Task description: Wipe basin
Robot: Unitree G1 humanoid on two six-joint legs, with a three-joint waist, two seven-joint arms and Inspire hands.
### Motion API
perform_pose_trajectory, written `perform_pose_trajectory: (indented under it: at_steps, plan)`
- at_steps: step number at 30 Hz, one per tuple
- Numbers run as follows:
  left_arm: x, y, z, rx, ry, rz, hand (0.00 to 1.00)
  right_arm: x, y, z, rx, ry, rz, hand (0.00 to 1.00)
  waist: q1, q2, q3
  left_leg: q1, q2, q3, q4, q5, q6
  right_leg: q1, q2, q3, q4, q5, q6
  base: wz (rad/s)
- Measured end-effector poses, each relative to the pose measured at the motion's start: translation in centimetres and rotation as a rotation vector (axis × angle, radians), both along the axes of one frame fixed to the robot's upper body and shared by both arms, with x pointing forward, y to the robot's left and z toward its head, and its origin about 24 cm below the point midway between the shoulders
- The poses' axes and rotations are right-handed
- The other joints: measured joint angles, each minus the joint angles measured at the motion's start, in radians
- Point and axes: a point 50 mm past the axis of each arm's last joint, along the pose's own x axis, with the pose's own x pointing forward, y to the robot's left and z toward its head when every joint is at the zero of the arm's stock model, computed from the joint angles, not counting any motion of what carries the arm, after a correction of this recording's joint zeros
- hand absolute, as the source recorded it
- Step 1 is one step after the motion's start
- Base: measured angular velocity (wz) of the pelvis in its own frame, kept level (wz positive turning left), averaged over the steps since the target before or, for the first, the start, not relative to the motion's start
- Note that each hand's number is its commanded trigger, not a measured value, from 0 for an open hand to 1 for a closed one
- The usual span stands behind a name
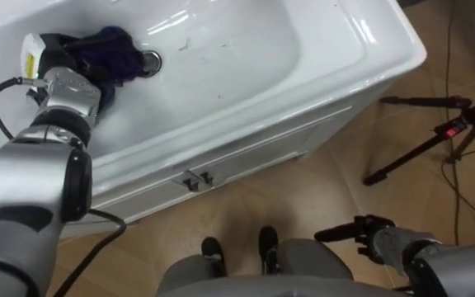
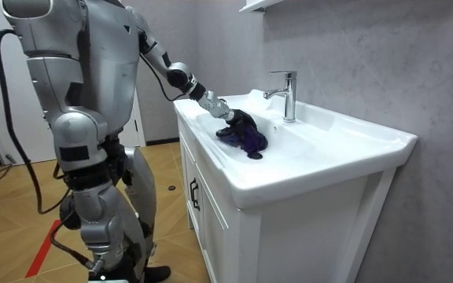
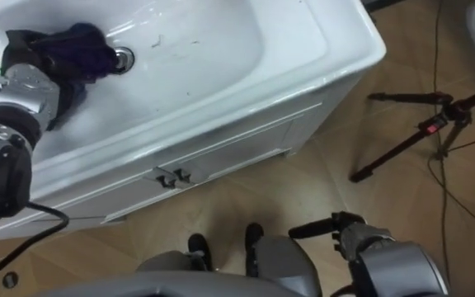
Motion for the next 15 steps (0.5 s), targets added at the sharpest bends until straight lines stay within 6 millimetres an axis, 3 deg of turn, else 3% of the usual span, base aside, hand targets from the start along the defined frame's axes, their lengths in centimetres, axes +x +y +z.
perform_pose_trajectory:
  at_steps: [7,8,9,10,11,15]
  plan:
    - [-0.1,-0.3,-0.1,0.005,-0.025,0.043,1.0,0.1,0.1,0.0,-0.013,0.002,-0.017,0.0,-0.036,-0.006,0.0044,-0.017,0.0,0.026,0.0,0.014,0.003,-0.033,-0.004,0.007,0.023,0.002,-0.001,-0.01]
    - [0.0,-0.5,0.0,-0.001,-0.031,0.048,1.0,0.2,0.1,0.1,-0.015,0.001,-0.016,0.0,-0.043,-0.001,0.0008,-0.02,-0.001,0.025,0.002,0.014,0.003,-0.043,-0.003,0.013,0.032,0.001,-0.001,-0.07]
    - [0.2,-0.8,0.1,-0.006,-0.039,0.04,1.0,0.2,0.1,0.1,-0.018,-0.001,-0.016,0.0,-0.045,-0.007,0.0052,-0.029,0.001,0.027,0.006,0.014,0.003,-0.051,-0.002,0.02,0.036,0.002,-0.001,-0.11]
    - [0.3,-1.0,0.2,-0.009,-0.044,0.036,1.0,0.3,0.1,0.1,-0.018,-0.002,-0.016,0.0,-0.045,-0.002,0.0022,-0.033,0.001,0.03,0.007,0.015,0.003,-0.059,-0.002,0.024,0.039,0.003,-0.002,-0.18]
    - [0.5,-1.3,0.3,-0.014,-0.051,0.03,1.0,0.3,0.1,0.1,-0.018,-0.003,-0.016,0.0,-0.047,-0.01,0.007,-0.037,0.001,0.044,0.007,0.015,0.003,-0.071,-0.002,0.033,0.05,0.003,-0.002,-0.2]
    - [0.8,-2.9,0.1,-0.01,-0.058,0.005,1.0,0.1,0.0,0.0,-0.025,0.003,-0.014,0.0,-0.071,-0.012,0.0079,-0.049,0.002,0.075,0.023,0.015,0.004,-0.095,-0.003,0.054,0.073,0.002,0.0,-0.15]
